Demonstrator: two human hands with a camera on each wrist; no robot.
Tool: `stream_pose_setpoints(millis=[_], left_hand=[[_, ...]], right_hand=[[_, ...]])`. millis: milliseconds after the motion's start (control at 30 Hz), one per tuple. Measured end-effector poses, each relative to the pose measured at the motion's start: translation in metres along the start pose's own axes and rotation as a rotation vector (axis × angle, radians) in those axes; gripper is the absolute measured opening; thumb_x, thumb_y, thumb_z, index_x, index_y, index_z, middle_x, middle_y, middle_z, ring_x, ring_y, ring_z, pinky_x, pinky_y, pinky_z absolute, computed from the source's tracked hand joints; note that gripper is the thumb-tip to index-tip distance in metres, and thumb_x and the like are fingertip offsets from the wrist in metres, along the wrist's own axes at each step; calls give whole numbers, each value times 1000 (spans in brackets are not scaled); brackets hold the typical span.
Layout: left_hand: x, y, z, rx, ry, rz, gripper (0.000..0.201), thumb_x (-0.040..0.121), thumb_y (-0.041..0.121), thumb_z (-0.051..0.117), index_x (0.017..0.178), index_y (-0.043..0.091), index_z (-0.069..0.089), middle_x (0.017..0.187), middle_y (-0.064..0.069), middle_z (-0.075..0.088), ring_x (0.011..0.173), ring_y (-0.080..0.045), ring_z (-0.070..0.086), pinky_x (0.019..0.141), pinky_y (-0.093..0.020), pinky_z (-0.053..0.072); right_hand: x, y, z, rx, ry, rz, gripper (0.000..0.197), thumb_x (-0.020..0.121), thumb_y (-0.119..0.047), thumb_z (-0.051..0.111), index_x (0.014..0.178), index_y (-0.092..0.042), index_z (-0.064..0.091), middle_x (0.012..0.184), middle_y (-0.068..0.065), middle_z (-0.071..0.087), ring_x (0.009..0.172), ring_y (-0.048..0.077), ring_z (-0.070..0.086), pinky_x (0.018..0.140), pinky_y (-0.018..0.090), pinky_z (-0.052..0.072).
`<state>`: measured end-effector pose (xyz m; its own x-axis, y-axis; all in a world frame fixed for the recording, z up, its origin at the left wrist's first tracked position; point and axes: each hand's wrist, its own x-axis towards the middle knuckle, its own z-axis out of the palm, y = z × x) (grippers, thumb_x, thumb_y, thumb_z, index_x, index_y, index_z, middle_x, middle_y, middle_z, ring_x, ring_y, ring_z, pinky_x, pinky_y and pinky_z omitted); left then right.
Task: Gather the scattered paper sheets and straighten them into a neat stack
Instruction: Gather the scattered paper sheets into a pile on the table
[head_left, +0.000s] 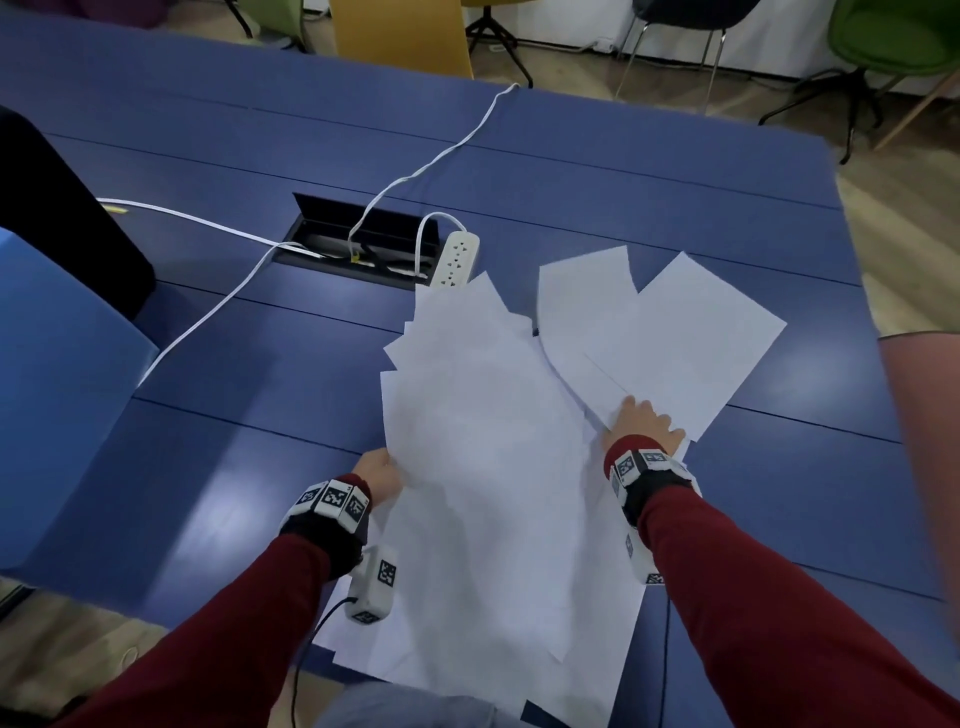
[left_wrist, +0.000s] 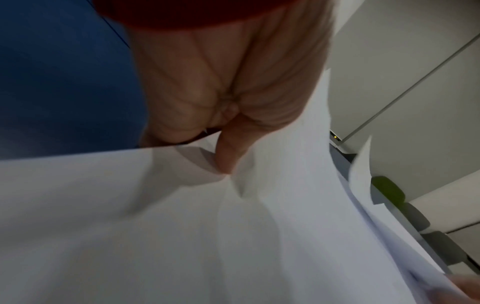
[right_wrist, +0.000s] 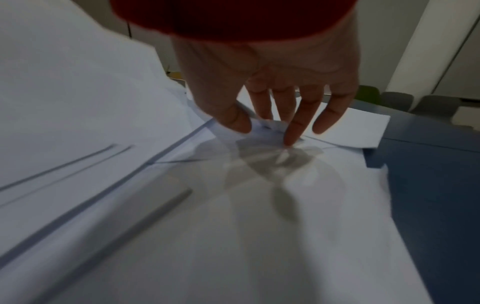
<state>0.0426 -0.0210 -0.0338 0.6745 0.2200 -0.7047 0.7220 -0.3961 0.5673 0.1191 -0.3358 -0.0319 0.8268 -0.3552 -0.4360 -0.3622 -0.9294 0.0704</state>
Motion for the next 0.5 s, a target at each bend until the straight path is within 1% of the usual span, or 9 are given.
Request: stream_pose_setpoints(millis=[67, 100, 167, 233, 267, 333, 367, 433, 500], left_hand=[[2, -1, -1, -74, -4, -31, 15, 75, -13, 45, 73, -3, 57, 79, -14, 58, 89, -24, 52, 77, -36, 45], [6, -6, -2, -111, -9, -31, 11, 68, -10, 48, 72, -6, 58, 78, -16, 60, 88, -26, 56, 77, -40, 49], [9, -8, -5, -137, -19, -30, 33, 62, -2, 54, 92, -10, 65, 95, -20, 68, 95, -31, 63, 88, -48, 52], [8, -4, -4, -118, -45, -33, 37, 75, -4, 57, 112, -6, 61, 105, -15, 63, 98, -27, 60, 96, -44, 49], [7, -2, -3, -115, -45, -39, 35, 81, -5, 54, 116, -2, 59, 106, -12, 60, 97, -24, 57, 97, -42, 48], [4, 0, 1, -124, 12, -48, 23, 85, -1, 53, 107, 3, 60, 105, -14, 59, 93, -24, 54, 94, -37, 47], [1, 2, 3, -137, 59, -45, 19, 87, 4, 54, 104, 2, 62, 107, -18, 61, 93, -26, 55, 91, -35, 46], [-2, 5, 6, -206, 110, -56, 35, 91, 20, 54, 115, -4, 60, 120, -20, 60, 107, -32, 58, 94, -34, 42], [-9, 10, 6, -271, 86, -85, 55, 91, 38, 54, 125, -5, 54, 130, -17, 55, 122, -32, 52, 102, -35, 38]], right_hand=[[-1, 5, -5, 6, -10, -14, 49, 89, -20, 46, 137, -20, 37, 137, 4, 45, 126, 30, 43, 102, 46, 32], [-4, 6, -8, 16, -17, -32, 45, 90, -17, 45, 134, -19, 41, 134, 5, 48, 123, 30, 45, 100, 44, 34], [-17, 4, -16, 27, -37, -81, 37, 89, -14, 44, 126, -15, 49, 126, 8, 55, 117, 29, 53, 96, 40, 40], [-42, -4, -19, 3, -75, -152, 31, 89, -14, 44, 117, -12, 57, 120, 9, 61, 110, 28, 59, 90, 34, 44], [-58, -9, -18, -32, -93, -197, 30, 90, -15, 44, 115, -11, 59, 118, 9, 62, 108, 27, 61, 86, 32, 45], [-91, -23, -13, -131, -139, -285, 30, 90, -16, 43, 114, -11, 61, 116, 7, 64, 105, 26, 63, 80, 30, 45], [-108, -30, -9, -168, -167, -327, 30, 90, -15, 43, 114, -10, 61, 116, 7, 64, 105, 26, 63, 79, 30, 45], [-138, -44, 0, -206, -219, -411, 31, 90, -15, 43, 115, -10, 61, 116, 7, 64, 106, 27, 63, 81, 32, 45], [-161, -55, 9, -234, -264, -487, 31, 89, -15, 44, 115, -10, 61, 117, 8, 64, 107, 28, 63, 82, 32, 45]])
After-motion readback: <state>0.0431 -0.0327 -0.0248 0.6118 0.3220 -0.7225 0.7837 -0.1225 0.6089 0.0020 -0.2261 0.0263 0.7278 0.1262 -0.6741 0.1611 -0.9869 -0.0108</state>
